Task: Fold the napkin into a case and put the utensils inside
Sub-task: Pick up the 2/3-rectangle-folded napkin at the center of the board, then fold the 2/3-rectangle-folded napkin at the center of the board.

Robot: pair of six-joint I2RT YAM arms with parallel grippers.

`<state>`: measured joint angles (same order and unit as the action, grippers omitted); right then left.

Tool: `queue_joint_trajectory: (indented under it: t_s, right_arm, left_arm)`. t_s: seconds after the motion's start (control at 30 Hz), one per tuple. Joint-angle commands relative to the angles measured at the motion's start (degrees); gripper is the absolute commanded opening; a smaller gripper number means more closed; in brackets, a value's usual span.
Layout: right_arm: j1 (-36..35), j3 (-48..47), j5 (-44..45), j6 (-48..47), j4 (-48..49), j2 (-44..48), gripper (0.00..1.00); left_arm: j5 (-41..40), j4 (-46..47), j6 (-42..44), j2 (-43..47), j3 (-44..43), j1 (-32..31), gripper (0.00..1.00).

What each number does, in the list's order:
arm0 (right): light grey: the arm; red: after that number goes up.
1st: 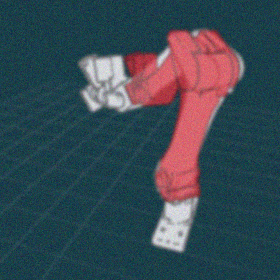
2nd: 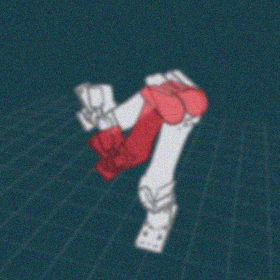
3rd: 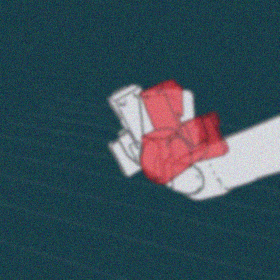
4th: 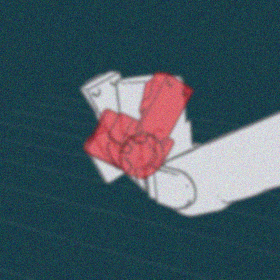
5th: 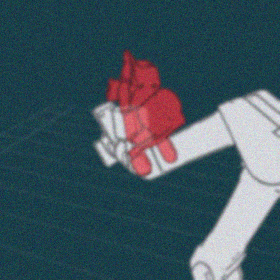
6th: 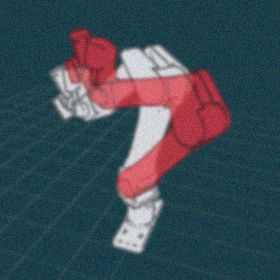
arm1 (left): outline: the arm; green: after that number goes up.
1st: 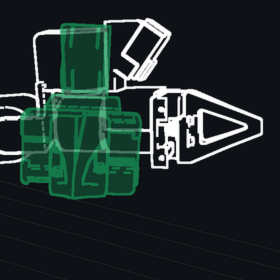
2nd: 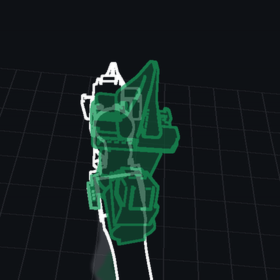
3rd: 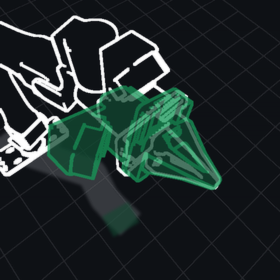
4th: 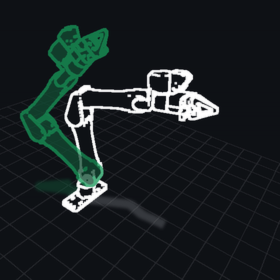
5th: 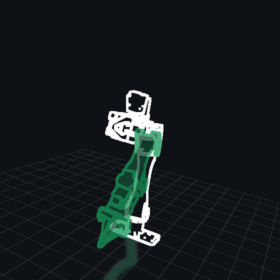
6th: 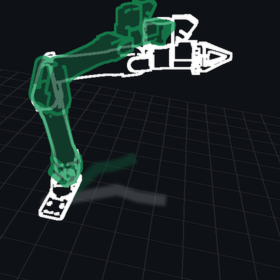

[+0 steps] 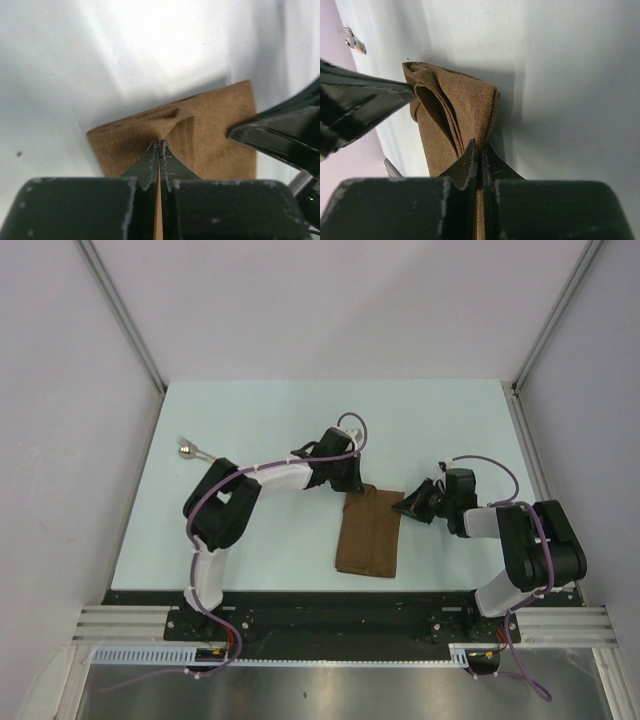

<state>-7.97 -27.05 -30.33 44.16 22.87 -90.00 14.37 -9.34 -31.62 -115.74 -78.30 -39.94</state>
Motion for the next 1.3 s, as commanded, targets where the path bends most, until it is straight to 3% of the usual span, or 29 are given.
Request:
queue_joint_trajectory:
  t_s: [0.0,0.3,0.53,0.67,0.97,1.0,1.13,1.2,1.27]
  right_arm:
    - [-0.91,-2.39,1.76,-2.41,-1.95,2.10,0.00]
    - [-8.27,-8.27,6.76,-2.59,-7.40,3.60,0.00]
    - [-16.36,-14.51,15.02,5.31,-13.72,-0.34,0.00]
    - [-20.33,-16.01,19.07,12.51,-13.12,-5.00,0.00]
    - [-23.15,-15.31,25.05,14.37,-9.87,-7.73,0.00]
    - [-23.06,-15.32,25.14,14.46,-9.87,-7.74,0.00]
    - [-23.06,-15.40,25.58,15.16,-9.60,-9.05,0.00]
    - [-23.23,-16.19,26.28,15.51,-10.56,-9.84,0.00]
    - [-23.32,-16.54,26.63,16.48,-12.06,-10.20,0.00]
  left_arm:
    - [2.15,5.21,-0.11,-2.20,-2.91,-0.31,0.00]
    - [4.17,8.55,-3.01,-4.58,0.87,-0.31,0.00]
    - [5.05,11.08,-3.80,-3.97,3.77,-0.31,0.00]
    - [6.10,11.28,-4.07,-3.61,3.86,-0.05,0.00]
    - [9.09,7.50,-5.03,0.33,5.35,2.41,0.01]
    - [9.53,6.37,-5.47,0.87,5.44,2.68,0.02]
    - [7.70,2.58,-6.18,7.01,7.28,4.43,0.27]
    - [5.95,-0.65,-4.78,12.19,7.99,4.70,0.32]
    - [3.40,-3.39,-2.67,15.53,8.51,4.26,0.48]
